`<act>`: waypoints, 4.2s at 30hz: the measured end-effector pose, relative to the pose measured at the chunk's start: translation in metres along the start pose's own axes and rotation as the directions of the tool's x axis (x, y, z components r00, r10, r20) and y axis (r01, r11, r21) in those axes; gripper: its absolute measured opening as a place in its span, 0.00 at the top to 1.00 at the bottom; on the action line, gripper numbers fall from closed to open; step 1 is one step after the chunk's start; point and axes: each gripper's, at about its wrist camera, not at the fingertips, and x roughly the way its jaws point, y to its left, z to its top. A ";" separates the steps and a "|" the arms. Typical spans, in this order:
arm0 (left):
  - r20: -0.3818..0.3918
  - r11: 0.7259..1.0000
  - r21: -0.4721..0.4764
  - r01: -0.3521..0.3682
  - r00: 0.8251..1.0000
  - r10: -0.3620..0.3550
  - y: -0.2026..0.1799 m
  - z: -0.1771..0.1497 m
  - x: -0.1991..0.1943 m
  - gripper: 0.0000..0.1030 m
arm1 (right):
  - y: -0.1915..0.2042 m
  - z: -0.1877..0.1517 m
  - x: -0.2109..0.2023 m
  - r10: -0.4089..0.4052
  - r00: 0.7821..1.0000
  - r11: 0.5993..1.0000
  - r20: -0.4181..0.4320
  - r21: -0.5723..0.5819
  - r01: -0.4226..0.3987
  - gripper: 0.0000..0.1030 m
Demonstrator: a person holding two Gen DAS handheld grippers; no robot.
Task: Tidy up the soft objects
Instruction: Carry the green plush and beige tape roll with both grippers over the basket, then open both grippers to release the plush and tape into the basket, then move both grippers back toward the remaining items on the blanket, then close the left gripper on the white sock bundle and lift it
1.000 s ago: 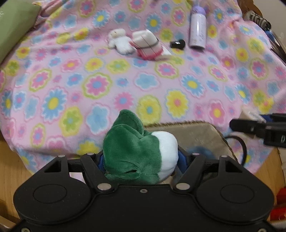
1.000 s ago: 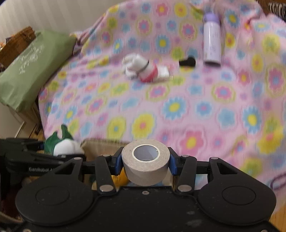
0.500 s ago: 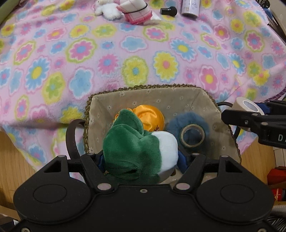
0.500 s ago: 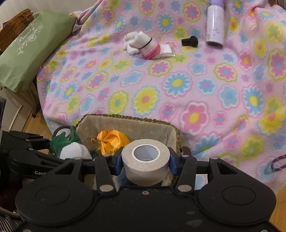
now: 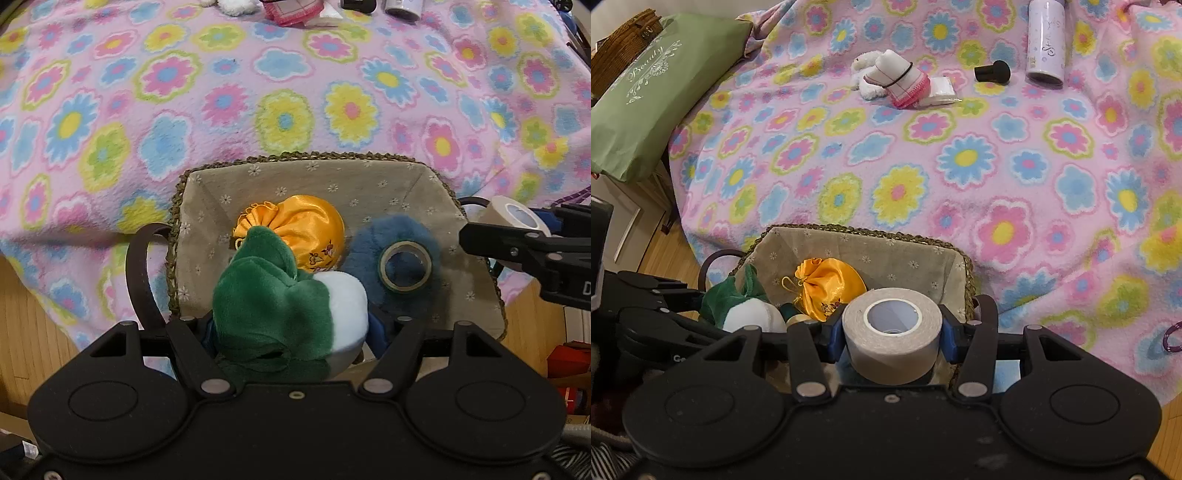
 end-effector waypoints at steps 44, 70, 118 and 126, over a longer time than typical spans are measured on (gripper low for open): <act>0.248 0.996 0.074 -0.045 0.968 0.025 -0.003 0.038 -0.028 0.30 | -0.015 0.017 -0.003 0.004 0.988 1.000 0.153 0.025 -0.008 0.42; 0.668 0.981 0.028 -0.191 0.734 0.124 -0.007 0.152 0.013 0.23 | -0.068 0.160 0.141 -0.274 0.837 0.956 0.474 0.041 0.290 0.10; 0.567 0.966 -0.090 -0.244 0.784 0.251 0.003 0.186 0.061 0.13 | -0.091 0.193 0.197 -0.224 0.901 0.974 0.372 0.047 0.222 0.01; 0.572 0.973 -0.110 -0.205 0.787 0.231 0.007 0.185 0.063 0.12 | -0.091 0.193 0.197 -0.223 0.901 0.974 0.373 0.048 0.221 0.01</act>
